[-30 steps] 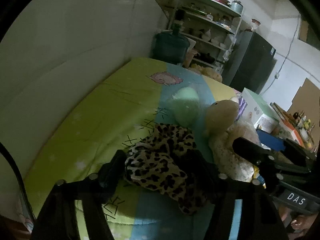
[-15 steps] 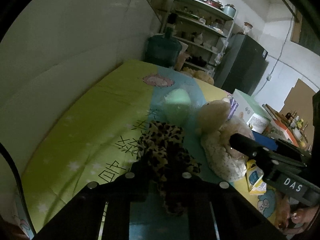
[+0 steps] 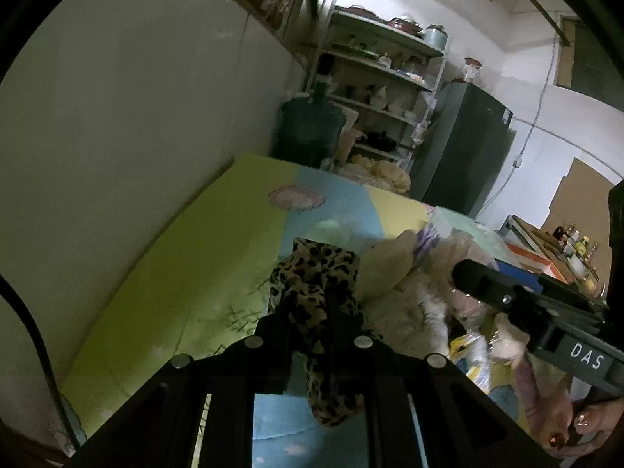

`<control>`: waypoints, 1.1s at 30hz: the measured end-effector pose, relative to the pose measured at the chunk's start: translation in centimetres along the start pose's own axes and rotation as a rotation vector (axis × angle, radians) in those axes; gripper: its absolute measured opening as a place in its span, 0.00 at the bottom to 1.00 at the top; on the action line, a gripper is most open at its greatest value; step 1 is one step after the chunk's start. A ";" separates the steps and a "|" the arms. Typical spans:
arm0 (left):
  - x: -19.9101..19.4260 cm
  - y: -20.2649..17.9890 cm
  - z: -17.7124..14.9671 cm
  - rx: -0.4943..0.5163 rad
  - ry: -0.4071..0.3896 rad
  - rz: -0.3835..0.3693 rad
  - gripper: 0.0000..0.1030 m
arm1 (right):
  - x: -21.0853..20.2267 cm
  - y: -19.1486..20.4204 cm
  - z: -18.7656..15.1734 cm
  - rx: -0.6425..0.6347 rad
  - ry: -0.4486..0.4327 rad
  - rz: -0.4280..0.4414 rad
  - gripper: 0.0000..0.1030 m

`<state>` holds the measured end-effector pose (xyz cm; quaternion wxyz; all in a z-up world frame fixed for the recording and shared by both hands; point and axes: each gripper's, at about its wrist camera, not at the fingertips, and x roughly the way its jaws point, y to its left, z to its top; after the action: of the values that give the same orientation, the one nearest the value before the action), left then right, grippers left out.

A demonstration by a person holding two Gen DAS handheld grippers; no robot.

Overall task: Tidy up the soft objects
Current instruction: 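Grasp the leopard-print cloth with the left tool while the right tool grasps the clear plastic bag, then carry the leopard cloth and plastic bag over the orange-rimmed tray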

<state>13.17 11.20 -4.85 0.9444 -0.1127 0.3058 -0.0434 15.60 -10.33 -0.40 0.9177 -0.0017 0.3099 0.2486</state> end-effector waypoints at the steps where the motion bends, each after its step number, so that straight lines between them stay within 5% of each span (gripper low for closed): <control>1: -0.2 -0.2 0.1 0.003 -0.005 -0.002 0.13 | -0.1 0.1 0.2 -0.002 -0.005 -0.001 0.47; 17: -2.1 -4.8 2.4 0.079 -0.071 -0.051 0.13 | -3.8 -1.1 0.7 0.015 -0.100 -0.008 0.47; 33: -1.0 -12.0 3.2 0.189 -0.067 -0.132 0.13 | -9.3 -6.5 0.4 0.078 -0.192 -0.099 0.47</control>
<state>14.08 0.32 1.17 0.9555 -0.0447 0.2606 -0.1304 12.40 -20.18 4.22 0.9537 0.0423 0.2298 0.1896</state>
